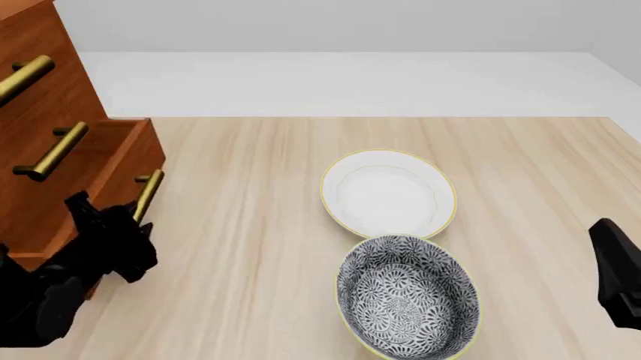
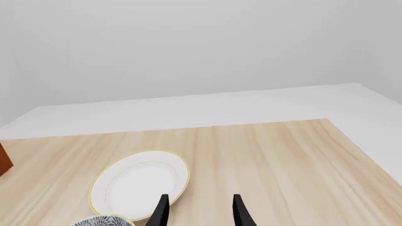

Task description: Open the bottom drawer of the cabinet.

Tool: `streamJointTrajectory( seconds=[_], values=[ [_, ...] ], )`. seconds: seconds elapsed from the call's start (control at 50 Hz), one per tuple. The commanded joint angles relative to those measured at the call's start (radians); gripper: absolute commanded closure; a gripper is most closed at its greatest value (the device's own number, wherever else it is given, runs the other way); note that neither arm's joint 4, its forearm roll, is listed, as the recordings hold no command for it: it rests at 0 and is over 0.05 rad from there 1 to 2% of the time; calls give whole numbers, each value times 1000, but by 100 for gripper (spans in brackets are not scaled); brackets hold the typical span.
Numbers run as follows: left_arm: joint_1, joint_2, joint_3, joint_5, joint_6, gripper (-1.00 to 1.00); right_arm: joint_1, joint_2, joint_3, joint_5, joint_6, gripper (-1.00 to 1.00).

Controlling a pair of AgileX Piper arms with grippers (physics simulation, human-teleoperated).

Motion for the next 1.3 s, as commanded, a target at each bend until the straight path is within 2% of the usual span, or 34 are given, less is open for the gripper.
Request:
streamJointTrajectory(
  seconds=[0.02,0.42,1.14,1.16,1.3],
  values=[
    [-148,-31,-23,-54,26,100,-3,0,0,1,2,-100],
    [-200,-41,-26,-54,22,100,-3,0,0,2,2,-100],
    [-202,-24,-34,-54,24,100,-4,0,0,6,8,-100],
    [-194,-10,-36,-54,22,-100,-4,0,0,6,7,-100],
    [-195,-19,-33,-54,29,-100,-4,0,0,7,7,-100]
  ],
)
